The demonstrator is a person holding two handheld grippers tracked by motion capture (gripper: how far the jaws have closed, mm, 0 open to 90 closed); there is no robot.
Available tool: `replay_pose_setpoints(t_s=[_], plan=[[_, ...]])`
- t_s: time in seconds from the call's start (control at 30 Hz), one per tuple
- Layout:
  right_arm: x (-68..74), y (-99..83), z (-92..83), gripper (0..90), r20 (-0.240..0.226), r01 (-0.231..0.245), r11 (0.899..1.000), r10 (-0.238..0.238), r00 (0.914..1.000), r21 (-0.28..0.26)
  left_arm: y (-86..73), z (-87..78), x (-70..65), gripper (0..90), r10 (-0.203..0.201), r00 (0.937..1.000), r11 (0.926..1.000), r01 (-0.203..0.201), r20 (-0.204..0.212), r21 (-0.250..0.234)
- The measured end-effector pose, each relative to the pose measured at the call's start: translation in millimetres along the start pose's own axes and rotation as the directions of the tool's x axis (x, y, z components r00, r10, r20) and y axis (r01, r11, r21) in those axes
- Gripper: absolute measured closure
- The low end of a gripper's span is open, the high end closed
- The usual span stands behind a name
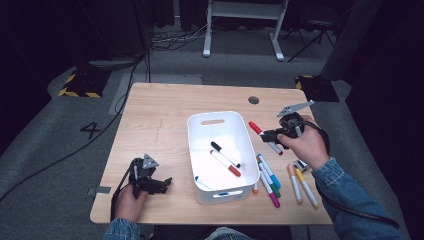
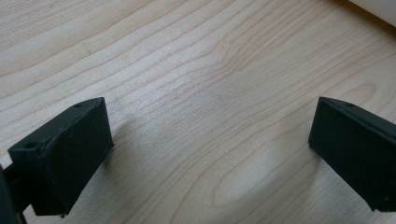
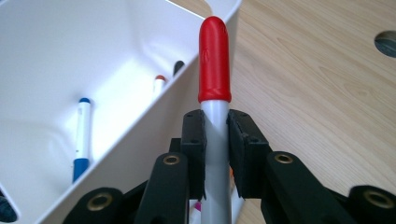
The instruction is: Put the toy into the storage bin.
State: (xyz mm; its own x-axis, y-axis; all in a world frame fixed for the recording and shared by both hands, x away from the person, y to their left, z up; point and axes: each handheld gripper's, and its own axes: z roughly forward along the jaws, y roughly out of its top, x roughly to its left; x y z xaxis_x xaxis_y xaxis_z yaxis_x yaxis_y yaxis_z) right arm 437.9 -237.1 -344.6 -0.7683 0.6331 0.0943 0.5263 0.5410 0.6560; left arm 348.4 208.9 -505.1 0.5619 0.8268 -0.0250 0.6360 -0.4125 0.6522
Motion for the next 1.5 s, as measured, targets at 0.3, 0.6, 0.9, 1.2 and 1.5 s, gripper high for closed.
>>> replay_pose_setpoints(t_s=[0.3, 0.6, 0.9, 1.2, 1.5], plan=[[25.7, 12.1, -5.9, 77.4, -0.054, 0.036, 0.999, -0.036, 0.9979, -0.004, 0.0, 0.0, 0.0, 0.0, 0.000, 1.0000, 1.0000, 0.000, 0.001, 0.001], [45.6, 21.0, -2.5, 77.4, -0.106, 0.076, 0.997, -0.076, 0.9915, -0.006, 0.0, 0.0, 0.0, 0.0, 0.001, 1.0000, 1.0000, -0.001, -0.001, 0.000], [68.7, 30.6, 3.7, 77.4, -0.159, 0.123, 0.992, -0.123, 0.9795, -0.009, 0.0, 0.1, 0.0, 0.0, -0.001, 1.0000, 1.0000, 0.001, 0.000, 0.001], [83.0, 33.5, 17.0, 77.4, -0.203, 0.159, 0.987, -0.155, 0.9669, 0.002, 0.0, 0.0, 0.0, 0.0, 0.000, 1.0000, 1.0000, 0.000, 0.000, 0.000], [89.0, 29.4, 26.7, 77.5, -0.195, 0.181, 0.982, -0.168, 0.9665, 0.053, 0.0, 0.1, 0.0, 0.0, 0.000, 1.0000, 1.0000, 0.000, 0.000, 0.001]])
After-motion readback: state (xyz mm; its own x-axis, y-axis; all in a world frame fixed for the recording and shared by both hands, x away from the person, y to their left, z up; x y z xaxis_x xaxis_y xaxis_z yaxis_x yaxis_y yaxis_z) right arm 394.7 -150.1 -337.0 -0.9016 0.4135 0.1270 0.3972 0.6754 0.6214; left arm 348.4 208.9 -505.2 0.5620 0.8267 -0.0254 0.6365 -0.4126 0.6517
